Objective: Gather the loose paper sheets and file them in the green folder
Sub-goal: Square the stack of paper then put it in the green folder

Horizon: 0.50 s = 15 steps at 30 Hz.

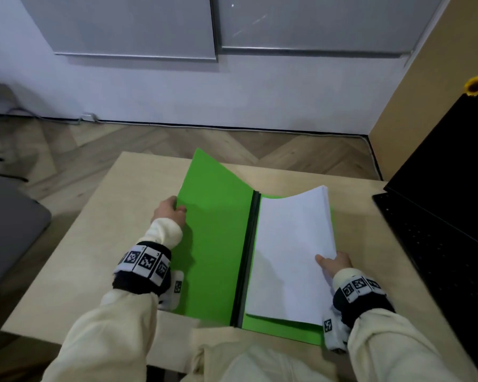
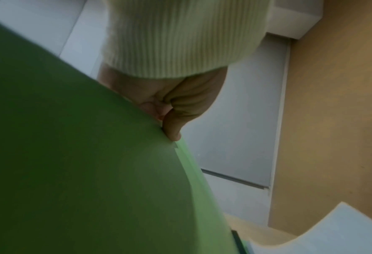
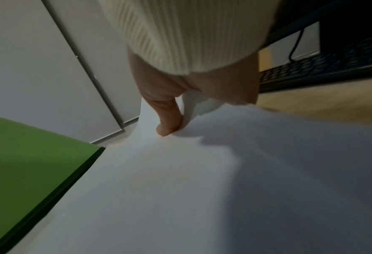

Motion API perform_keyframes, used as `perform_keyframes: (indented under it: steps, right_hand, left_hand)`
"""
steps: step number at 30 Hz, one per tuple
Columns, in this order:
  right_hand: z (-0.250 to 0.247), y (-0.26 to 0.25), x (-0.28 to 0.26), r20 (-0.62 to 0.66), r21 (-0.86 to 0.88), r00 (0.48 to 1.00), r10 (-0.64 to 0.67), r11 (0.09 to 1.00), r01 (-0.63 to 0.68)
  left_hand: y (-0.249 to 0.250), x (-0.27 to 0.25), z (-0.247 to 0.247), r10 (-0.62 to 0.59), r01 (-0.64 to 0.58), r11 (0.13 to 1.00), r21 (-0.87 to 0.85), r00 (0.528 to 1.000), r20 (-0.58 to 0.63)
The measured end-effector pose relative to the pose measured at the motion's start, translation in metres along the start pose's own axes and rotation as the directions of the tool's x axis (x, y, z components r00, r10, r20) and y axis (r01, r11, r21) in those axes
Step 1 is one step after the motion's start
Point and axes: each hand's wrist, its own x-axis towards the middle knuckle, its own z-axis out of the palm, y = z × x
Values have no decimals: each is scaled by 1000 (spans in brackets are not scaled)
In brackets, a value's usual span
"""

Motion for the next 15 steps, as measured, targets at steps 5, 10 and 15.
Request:
perform_keyframes:
  steps: [5, 10, 15]
  right_hand:
    - [37, -9, -9, 34, -51, 999, 5, 999, -4]
    - [51, -12, -15, 34, -95, 999, -2, 996, 5]
    - [49, -4, -9, 0, -176, 999, -45, 983, 44]
  left_hand:
    - [-16, 7, -22, -22, 22, 1000, -18, 1000, -21]
    - [-21, 8, -34, -27, 26, 999, -40, 999, -35]
    - [-13, -8, -48, 16, -6, 993, -117, 996, 84]
